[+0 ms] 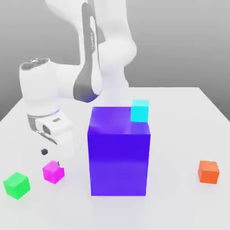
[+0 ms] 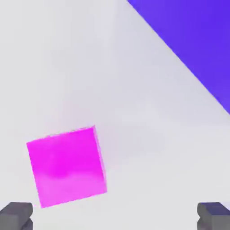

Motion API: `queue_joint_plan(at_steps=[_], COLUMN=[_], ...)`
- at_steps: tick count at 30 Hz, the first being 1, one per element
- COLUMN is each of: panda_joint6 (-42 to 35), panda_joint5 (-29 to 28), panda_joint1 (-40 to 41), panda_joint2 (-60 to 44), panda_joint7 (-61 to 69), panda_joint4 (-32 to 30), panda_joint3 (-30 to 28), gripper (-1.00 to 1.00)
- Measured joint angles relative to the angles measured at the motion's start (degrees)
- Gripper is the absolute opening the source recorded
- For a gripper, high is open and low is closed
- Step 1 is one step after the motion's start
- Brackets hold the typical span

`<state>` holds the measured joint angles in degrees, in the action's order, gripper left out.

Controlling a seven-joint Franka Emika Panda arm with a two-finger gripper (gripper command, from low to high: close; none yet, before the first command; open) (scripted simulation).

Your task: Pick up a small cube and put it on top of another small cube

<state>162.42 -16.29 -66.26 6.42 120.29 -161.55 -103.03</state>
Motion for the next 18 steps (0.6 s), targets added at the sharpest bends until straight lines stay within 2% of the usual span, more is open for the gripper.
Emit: queue_joint_plan(at_steps=[4,18], panda_joint6=[1.2,4.75], panda_joint5=[-6.66,-29.17], panda_joint1=[-3.64,-25.94], panda_joint2=[0.76,9.65], panda_joint7=[1.61,-15.04], panda_joint4=[-0.41,3.83], panda_joint3=[-6.35,-33.42], gripper=[0.0,0.0])
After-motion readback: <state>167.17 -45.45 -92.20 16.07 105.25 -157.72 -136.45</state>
